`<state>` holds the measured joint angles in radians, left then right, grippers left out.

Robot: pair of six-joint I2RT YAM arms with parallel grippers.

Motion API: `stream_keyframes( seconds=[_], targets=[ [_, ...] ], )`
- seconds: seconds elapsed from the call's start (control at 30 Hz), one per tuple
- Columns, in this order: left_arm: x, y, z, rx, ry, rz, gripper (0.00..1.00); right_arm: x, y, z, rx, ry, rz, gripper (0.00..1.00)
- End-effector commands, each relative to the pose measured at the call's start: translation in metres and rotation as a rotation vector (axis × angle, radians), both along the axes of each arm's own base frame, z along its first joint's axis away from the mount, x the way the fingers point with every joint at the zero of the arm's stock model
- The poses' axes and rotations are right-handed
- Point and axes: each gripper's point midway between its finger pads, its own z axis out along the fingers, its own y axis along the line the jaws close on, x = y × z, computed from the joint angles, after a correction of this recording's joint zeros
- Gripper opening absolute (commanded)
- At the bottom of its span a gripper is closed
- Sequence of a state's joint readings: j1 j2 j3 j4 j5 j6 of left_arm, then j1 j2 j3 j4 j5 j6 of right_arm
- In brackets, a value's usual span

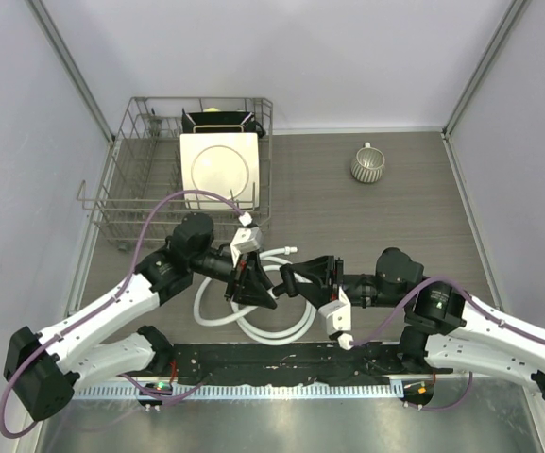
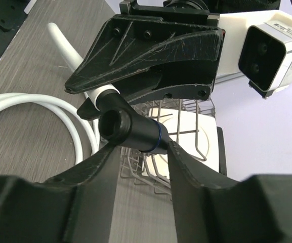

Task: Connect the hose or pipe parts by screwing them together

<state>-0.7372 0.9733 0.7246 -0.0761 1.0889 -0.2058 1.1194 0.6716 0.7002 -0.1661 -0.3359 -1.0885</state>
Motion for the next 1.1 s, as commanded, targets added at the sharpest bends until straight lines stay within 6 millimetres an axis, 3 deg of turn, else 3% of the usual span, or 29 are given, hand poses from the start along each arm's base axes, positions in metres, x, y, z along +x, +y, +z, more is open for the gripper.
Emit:
stream_keyframes(
  seconds=[0.0,0.13,0.2,0.27,0.3,0.33,0.47,0.73,0.83,0.87,0.97,1.07],
  targets=[
    [0.002,-0.006,0.022,-0.068,-0.049,-0.045,0.00,-0.015,0.008,0.031,0.065,0.011,0.086,0.44],
    [0.006,-0.007,0.024,-0.078,-0.049,-0.061,0.00,-0.018,0.007,0.022,0.025,0.025,0.095,0.34],
    [0.006,-0.007,0.023,-0.070,-0.031,-0.079,0.00,-0.018,0.005,0.018,0.007,0.035,0.093,0.36],
    [0.005,-0.008,0.020,-0.052,-0.004,-0.097,0.00,-0.019,0.003,0.018,-0.005,0.038,0.093,0.52],
    [0.006,-0.008,0.020,-0.052,-0.004,-0.097,0.00,-0.020,0.002,0.018,-0.007,0.039,0.093,0.76],
    [0.006,-0.008,0.019,-0.052,-0.006,-0.099,0.00,-0.020,0.001,0.017,-0.013,0.041,0.093,0.83],
    [0.006,-0.008,0.018,-0.051,-0.006,-0.104,0.00,-0.018,0.001,0.009,-0.057,0.029,0.092,0.84],
    [0.001,-0.007,0.015,-0.044,0.025,-0.164,0.00,-0.013,0.010,-0.001,-0.092,0.015,0.099,0.67],
    [0.001,-0.006,0.013,-0.036,0.021,-0.167,0.00,-0.010,0.015,-0.001,-0.094,0.003,0.095,0.49],
    [0.003,-0.007,0.008,-0.014,0.028,-0.150,0.00,-0.009,0.017,0.000,-0.087,0.005,0.094,0.37],
    [0.018,-0.008,0.002,0.021,-0.036,-0.058,0.00,-0.013,0.016,0.003,-0.072,0.047,0.101,0.19],
    [0.025,-0.007,0.002,0.021,-0.103,-0.005,0.00,-0.016,0.015,0.008,-0.050,0.138,0.087,0.14]
  ],
)
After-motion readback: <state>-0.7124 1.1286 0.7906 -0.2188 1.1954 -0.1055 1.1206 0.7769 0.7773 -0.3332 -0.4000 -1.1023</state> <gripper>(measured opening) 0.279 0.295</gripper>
